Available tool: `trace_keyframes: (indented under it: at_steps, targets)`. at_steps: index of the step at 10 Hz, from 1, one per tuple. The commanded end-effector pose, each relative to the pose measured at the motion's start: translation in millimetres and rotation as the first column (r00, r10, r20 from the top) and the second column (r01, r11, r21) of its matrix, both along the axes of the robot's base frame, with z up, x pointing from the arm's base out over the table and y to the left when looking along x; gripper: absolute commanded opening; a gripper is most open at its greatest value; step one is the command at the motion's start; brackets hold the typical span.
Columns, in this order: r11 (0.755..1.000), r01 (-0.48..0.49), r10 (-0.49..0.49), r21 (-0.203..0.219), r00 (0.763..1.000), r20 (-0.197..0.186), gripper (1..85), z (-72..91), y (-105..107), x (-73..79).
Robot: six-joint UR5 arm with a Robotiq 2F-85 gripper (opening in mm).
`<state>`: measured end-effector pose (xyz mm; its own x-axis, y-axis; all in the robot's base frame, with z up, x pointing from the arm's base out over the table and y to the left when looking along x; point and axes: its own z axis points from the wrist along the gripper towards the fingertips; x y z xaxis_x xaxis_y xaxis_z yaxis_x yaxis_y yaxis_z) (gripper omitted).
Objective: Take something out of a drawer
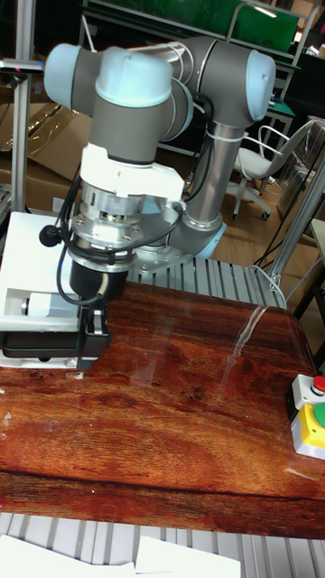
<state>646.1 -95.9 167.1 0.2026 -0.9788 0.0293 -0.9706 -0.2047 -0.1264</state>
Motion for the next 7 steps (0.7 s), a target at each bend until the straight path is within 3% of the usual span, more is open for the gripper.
trace_keyframes:
  at_steps: [1,3,7]
  targets:
    - [1.0,0.003,-0.003,0.009,1.0,0.003,41.7,3.6,5.9,3.7]
    - [0.999,-0.017,0.017,-0.032,1.0,-0.001,41.7,11.8,-5.0,-0.1]
    - [0.998,-0.041,0.042,-0.049,0.999,0.019,41.3,12.7,-12.5,2.1]
